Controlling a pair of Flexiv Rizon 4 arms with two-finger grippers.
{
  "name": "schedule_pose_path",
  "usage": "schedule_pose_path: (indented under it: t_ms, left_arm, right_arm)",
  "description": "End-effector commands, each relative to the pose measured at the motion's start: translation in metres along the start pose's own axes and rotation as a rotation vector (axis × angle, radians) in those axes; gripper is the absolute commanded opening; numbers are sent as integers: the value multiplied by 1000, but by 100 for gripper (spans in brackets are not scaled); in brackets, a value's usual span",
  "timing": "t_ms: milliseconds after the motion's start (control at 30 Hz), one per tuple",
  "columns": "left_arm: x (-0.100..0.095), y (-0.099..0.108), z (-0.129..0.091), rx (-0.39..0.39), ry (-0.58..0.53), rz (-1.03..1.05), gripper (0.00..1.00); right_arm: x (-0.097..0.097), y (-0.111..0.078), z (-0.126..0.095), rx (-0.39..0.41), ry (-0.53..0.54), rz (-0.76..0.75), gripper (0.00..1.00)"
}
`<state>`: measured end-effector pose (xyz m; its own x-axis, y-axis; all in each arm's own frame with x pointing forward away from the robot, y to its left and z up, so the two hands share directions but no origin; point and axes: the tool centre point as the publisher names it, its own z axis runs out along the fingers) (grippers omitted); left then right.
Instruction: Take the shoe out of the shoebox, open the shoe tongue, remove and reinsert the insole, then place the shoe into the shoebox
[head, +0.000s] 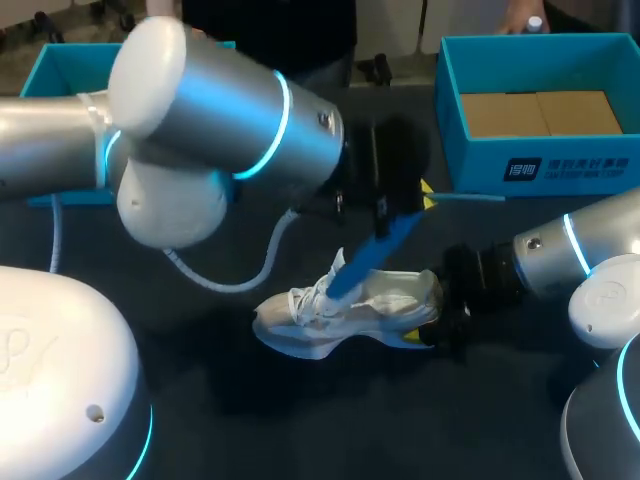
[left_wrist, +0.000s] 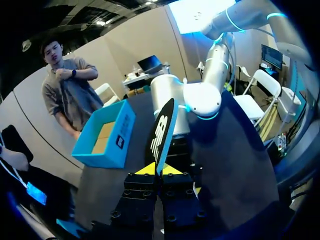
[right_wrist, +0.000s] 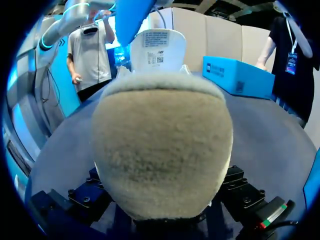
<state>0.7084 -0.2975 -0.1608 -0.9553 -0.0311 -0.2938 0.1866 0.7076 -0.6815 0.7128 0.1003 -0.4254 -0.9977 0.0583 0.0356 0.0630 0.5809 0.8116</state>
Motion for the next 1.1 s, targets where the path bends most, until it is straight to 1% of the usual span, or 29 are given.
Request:
schedule_pose_path:
  t_ms: [33, 67, 100, 267, 333, 367, 400, 467, 567, 700, 900, 933, 1100]
  left_arm:
    - [-10, -11, -13, -15, 101, -1, 0]
    - [-12, -13, -16, -19, 131, -1, 0]
    - [-15, -16, -18, -7, 167, -3, 0]
    - [-20, -27, -33, 31, 209, 12, 0]
    - [-22, -31, -38, 45, 242, 7, 0]
    - [-23, -33, -40, 49, 262, -2, 0]
    - [-26, -35, -43, 66, 317, -17, 0]
    - [-30, -38, -46, 92, 300, -53, 0]
    - [-34, -44, -53, 136, 334, -97, 0]
    - [-36, -49, -63, 208, 362, -151, 0]
    - [-36, -53, -73, 280, 362, -205, 0]
    - [-37, -54, -78, 325, 358, -241, 0]
    - [-41, -56, -96, 463, 323, -312, 0]
  right_arm:
    - [0, 1, 2, 4, -2, 0, 0]
    - [0, 1, 2, 4, -2, 0, 0]
    - [0, 1, 2, 4, -2, 0, 0]
    - [0, 1, 2, 4, -2, 0, 0]
    - [0, 1, 2, 4, -2, 0, 0]
    - [0, 1, 2, 4, -2, 0, 0]
    - [0, 1, 2, 4, -2, 0, 0]
    - [0, 1, 2, 4, -2, 0, 0]
    - [0, 1, 2, 4, -2, 0, 0]
    - [0, 1, 2, 4, -2, 0, 0]
    - [0, 1, 2, 4, -2, 0, 0]
    - [0, 1, 2, 4, -2, 0, 0]
    - [0, 1, 2, 4, -2, 0, 0]
